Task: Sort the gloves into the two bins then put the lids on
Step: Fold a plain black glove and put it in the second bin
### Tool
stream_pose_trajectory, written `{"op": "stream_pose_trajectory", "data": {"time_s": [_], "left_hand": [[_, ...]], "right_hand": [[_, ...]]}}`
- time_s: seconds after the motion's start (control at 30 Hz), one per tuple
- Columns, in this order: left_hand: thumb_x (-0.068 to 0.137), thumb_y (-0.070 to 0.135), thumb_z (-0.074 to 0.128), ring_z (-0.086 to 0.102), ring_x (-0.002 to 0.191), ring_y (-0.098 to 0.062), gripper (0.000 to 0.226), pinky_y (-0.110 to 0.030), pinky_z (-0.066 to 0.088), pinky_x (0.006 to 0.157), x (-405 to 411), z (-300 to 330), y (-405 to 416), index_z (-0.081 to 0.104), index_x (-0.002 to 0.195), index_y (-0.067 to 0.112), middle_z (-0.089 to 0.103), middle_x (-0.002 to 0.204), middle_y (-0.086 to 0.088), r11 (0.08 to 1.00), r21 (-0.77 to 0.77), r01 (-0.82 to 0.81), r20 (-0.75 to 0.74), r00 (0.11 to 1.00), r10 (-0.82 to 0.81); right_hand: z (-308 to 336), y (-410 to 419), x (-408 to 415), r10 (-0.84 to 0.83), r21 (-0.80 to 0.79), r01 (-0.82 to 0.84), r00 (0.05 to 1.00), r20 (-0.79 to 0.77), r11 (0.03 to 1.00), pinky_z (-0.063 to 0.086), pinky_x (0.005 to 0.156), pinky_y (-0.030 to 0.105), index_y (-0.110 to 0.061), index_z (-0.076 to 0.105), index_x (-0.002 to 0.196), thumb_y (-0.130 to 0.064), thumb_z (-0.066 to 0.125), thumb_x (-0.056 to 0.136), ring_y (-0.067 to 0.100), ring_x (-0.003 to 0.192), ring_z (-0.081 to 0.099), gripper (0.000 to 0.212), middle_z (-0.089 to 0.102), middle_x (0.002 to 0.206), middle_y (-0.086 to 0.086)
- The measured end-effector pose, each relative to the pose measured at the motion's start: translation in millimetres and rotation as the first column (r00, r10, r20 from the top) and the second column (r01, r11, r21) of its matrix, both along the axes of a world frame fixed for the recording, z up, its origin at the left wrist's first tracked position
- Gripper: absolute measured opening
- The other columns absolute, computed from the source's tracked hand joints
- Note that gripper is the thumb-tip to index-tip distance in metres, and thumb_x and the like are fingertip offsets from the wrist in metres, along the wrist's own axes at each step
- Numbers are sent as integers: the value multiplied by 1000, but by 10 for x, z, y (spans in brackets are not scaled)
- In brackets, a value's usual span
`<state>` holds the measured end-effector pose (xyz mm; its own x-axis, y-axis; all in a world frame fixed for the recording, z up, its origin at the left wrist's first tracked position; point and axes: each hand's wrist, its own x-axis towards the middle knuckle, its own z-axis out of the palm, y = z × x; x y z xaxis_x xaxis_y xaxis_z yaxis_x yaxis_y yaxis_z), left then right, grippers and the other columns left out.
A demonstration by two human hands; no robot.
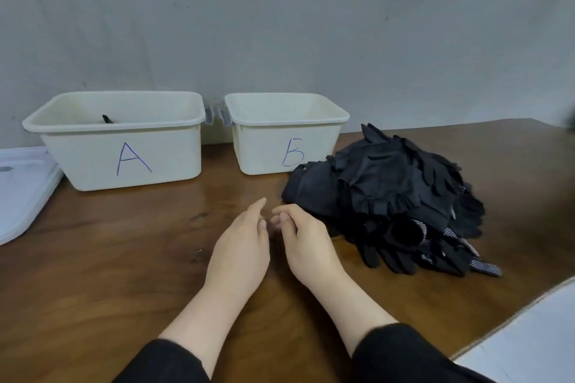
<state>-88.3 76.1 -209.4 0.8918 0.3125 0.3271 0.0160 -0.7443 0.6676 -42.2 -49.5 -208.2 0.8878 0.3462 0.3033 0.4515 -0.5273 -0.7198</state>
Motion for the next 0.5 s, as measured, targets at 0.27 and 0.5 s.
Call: {"op": "stream_pose_trajectory", "data": {"time_s": [0.27, 0.5], "left_hand": [[104, 24, 41, 55, 115, -9, 46, -18, 40, 91, -103, 3, -32, 39, 150, 33, 54, 136, 11, 988, 117, 97, 64, 992, -105], [102, 26, 46, 55, 105, 1, 45, -19, 47, 89, -110, 7, -27, 43, 146, 35, 54, 122, 23, 982, 124, 142, 102, 983, -155]], "right_hand": [[267, -228, -73, -11, 168, -12, 990, 141, 986, 47, 96, 16, -22, 61, 128, -17, 48, 105, -1, 106, 61, 28, 66, 111, -13], [1107, -822, 747, -157, -159, 233, 909, 386, 959, 45, 102, 37, -13, 64, 130, -7, 45, 100, 26, 118, 59, 36, 66, 128, 6]]}}
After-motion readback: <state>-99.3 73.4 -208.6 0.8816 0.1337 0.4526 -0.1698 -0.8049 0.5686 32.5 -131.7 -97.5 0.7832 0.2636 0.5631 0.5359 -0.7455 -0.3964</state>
